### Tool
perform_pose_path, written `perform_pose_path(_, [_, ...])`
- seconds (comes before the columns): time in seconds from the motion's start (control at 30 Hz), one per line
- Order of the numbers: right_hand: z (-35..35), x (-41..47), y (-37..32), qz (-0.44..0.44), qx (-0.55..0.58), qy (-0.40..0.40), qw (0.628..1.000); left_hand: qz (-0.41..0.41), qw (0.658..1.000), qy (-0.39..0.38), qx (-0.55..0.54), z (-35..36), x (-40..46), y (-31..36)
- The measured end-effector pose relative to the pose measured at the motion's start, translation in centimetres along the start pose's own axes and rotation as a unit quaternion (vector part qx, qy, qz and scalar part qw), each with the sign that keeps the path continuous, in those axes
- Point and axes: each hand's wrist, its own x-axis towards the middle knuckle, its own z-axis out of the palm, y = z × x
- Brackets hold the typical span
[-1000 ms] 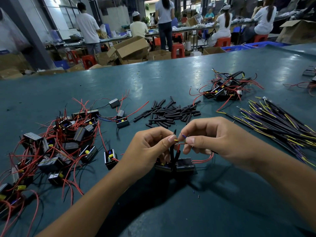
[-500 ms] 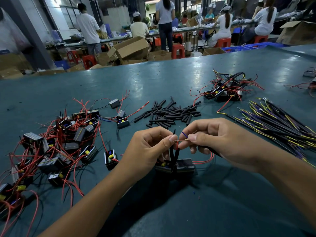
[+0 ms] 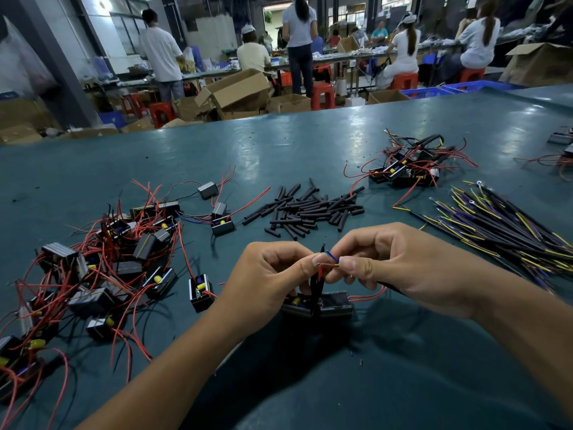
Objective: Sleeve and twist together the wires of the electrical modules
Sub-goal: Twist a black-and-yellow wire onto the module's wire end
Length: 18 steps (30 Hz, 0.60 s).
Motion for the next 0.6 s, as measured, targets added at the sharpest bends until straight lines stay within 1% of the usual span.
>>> perform_pose_path(0.17, [0.07, 0.02, 0.10, -0.009, -0.015, 0.017, 1.000, 0.005, 0.999, 0.005, 0.033, -0.03, -0.13, 0.03])
perform_pose_path(0.27, [0.05, 0.03, 0.11, -0.012, -0.018, 0.015, 1.000, -0.004, 0.999, 0.021, 0.039, -0.11, -0.04, -0.07])
perform_pose_path(0.43, [0.19, 0.03, 0.12, 0.002, 0.036, 0.011, 0.999, 0.000, 0.999, 0.036, 0.021, -0.18, 0.11, -0.06])
perform_pose_path(0.6, [0.15, -0.07, 0.13, 0.025, 0.088, -0.001, 0.996, -0.022, 0.999, 0.041, 0.006, -0.22, 0.12, -0.01])
